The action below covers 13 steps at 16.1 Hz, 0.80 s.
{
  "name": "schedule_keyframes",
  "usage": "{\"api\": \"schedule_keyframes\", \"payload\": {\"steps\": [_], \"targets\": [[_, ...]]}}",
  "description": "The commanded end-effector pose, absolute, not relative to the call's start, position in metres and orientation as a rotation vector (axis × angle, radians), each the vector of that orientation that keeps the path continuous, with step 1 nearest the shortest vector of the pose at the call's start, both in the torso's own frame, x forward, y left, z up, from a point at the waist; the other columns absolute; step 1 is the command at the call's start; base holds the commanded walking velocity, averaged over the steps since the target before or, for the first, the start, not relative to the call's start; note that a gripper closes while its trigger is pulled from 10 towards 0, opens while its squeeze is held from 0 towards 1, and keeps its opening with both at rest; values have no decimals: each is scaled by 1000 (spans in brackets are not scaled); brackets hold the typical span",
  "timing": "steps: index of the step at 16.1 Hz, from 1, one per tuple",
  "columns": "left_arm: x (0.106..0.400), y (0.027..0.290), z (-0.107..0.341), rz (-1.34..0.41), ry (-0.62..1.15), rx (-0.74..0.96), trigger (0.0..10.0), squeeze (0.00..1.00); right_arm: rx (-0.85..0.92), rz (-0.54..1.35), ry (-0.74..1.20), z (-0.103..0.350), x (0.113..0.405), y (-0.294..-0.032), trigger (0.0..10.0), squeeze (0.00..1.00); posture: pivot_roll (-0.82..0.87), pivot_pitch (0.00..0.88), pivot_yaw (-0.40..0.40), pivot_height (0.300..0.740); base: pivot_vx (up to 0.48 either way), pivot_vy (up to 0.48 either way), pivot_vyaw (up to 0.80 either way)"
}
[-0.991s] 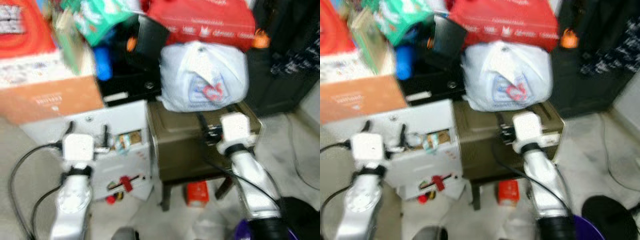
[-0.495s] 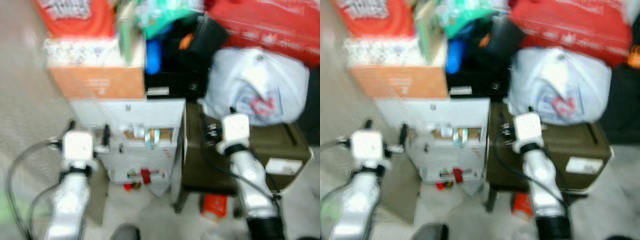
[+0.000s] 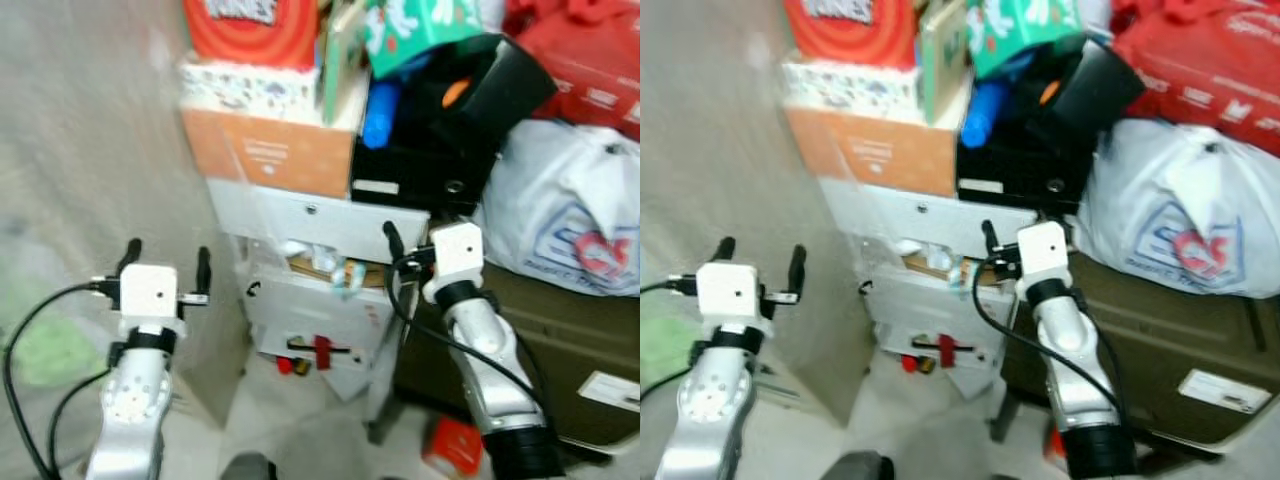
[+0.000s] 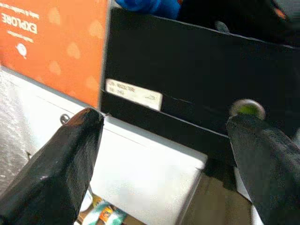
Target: Clean up the room
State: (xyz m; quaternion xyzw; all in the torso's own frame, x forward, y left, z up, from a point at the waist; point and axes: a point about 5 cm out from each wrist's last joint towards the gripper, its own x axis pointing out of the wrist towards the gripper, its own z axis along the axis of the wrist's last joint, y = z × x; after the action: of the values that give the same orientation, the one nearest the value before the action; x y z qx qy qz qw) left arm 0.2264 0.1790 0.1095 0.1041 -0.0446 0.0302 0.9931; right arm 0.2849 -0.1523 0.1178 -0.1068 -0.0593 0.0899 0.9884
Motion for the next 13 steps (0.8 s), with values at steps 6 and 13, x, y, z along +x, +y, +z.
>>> {"api": "schedule_keyframes", "payload": {"steps": [6,13], "targets": [[229,175,112,34,-103,217,10000,0,-203,164,-109,117,285,-156,10000,0,-26,0,-22,740,0,0,204],[229,174,112,25,-102,210,10000,0,-217,166,-107,116,284,-156,10000,0,-27,6,-21,740,0,0,423]]}}
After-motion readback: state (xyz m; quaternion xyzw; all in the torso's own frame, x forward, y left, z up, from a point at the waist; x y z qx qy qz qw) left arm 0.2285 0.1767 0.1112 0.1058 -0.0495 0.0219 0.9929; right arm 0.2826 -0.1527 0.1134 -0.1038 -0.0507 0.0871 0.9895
